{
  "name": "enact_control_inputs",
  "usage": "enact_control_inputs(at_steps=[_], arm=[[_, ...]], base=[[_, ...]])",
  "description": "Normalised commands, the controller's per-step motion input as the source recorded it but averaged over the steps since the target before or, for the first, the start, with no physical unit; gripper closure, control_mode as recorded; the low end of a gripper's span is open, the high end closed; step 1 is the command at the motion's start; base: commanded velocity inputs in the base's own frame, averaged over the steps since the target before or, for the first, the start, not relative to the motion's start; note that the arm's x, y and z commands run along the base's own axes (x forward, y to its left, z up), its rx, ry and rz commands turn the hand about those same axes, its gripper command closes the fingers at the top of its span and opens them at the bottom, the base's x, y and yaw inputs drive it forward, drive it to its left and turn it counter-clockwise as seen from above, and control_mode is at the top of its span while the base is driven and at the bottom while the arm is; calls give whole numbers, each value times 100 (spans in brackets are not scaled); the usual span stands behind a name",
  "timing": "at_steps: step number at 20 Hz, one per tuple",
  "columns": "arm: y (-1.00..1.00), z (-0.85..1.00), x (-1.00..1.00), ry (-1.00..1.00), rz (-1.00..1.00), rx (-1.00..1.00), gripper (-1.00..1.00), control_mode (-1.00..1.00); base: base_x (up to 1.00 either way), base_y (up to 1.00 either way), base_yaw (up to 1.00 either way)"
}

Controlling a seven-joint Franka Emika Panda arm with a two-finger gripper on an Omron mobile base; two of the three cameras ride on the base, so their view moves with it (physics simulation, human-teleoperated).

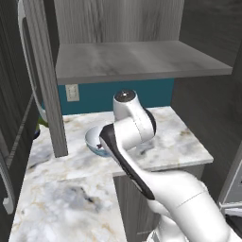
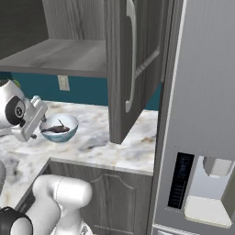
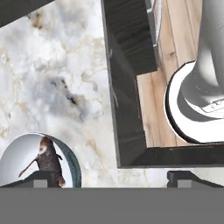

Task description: Retrieve the bowl from the cabinet, then place the raw meat into the bowl to avoid contamination.

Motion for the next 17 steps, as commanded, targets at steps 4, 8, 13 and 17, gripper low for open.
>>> enact_control_inputs(at_steps=[4, 8, 13, 17], arm=[[-42, 0, -72, -1, -10, 4, -100, -100], [-71, -5, -47, 0, -14, 2, -100, -100], [-88, -5, -16, 2, -17, 3, -100, -100], [-90, 0, -14, 2, -14, 10, -100, -100]], base=[[0, 0, 0], [0, 0, 0], [0, 0, 0], [0, 0, 0]])
